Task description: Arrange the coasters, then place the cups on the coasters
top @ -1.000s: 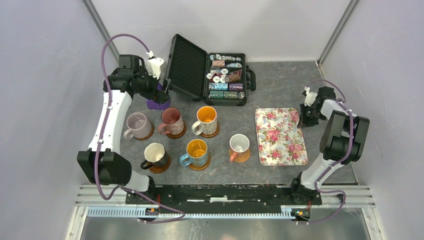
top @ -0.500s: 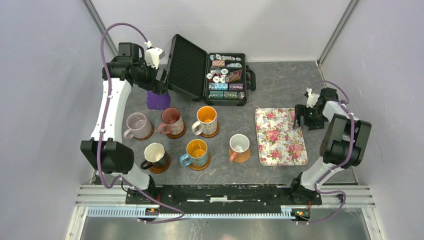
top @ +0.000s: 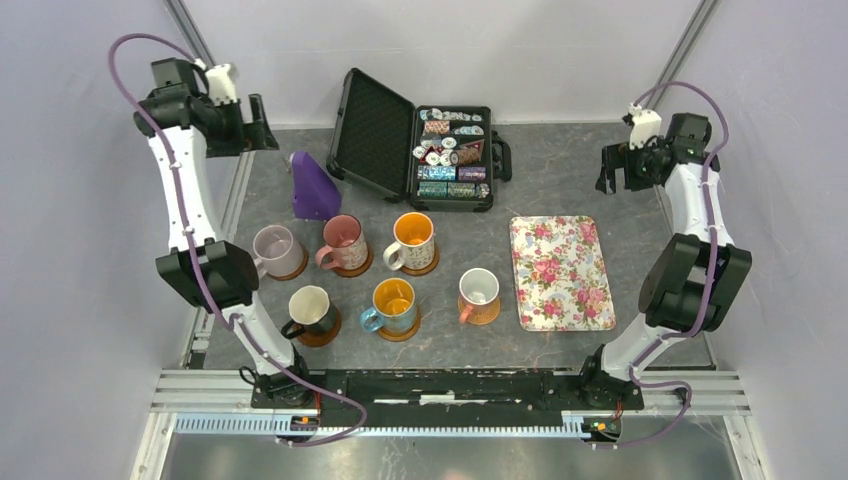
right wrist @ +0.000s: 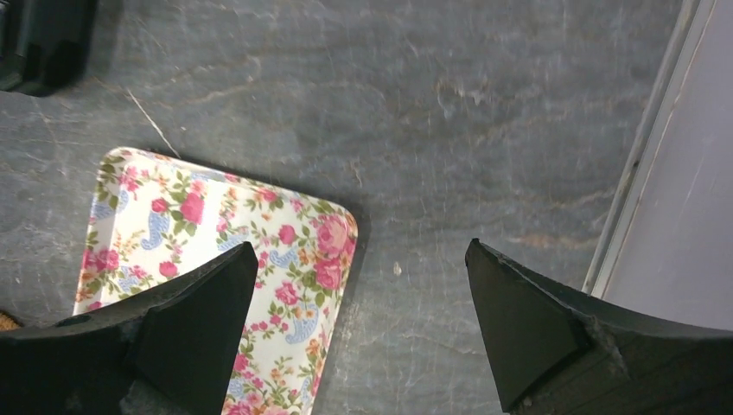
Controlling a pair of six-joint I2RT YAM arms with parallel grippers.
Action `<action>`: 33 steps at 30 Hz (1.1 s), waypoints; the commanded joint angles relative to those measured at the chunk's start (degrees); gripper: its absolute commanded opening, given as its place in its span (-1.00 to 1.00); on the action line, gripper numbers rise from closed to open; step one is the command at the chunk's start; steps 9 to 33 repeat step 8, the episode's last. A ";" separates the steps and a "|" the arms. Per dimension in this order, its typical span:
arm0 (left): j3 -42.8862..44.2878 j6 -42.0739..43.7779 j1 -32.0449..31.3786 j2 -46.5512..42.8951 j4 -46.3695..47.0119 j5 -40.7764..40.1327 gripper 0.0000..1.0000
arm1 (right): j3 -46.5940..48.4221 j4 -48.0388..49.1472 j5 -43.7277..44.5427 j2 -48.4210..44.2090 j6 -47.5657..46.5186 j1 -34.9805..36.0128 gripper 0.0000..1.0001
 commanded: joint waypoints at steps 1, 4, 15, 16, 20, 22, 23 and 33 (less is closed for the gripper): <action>-0.07 -3.72 2.93 -1.42 0.76 -0.28 1.00 | 5.60 -2.12 -2.74 0.40 -2.68 1.87 0.96; -2.68 -1.86 2.97 -2.75 2.64 -3.96 1.00 | 6.08 -2.46 -2.43 0.81 -2.91 2.60 0.96; -2.04 0.24 2.95 -2.36 2.50 -5.78 1.00 | 5.75 -2.90 -1.98 0.57 -3.53 3.42 0.96; -2.04 0.24 2.95 -2.36 2.50 -5.78 1.00 | 5.75 -2.90 -1.98 0.57 -3.53 3.42 0.96; -2.04 0.24 2.95 -2.36 2.50 -5.78 1.00 | 5.75 -2.90 -1.98 0.57 -3.53 3.42 0.96; -2.04 0.24 2.95 -2.36 2.50 -5.78 1.00 | 5.75 -2.90 -1.98 0.57 -3.53 3.42 0.96; -2.04 0.24 2.95 -2.36 2.50 -5.78 1.00 | 5.75 -2.90 -1.98 0.57 -3.53 3.42 0.96; -2.04 0.24 2.95 -2.36 2.50 -5.78 1.00 | 5.75 -2.90 -1.98 0.57 -3.53 3.42 0.96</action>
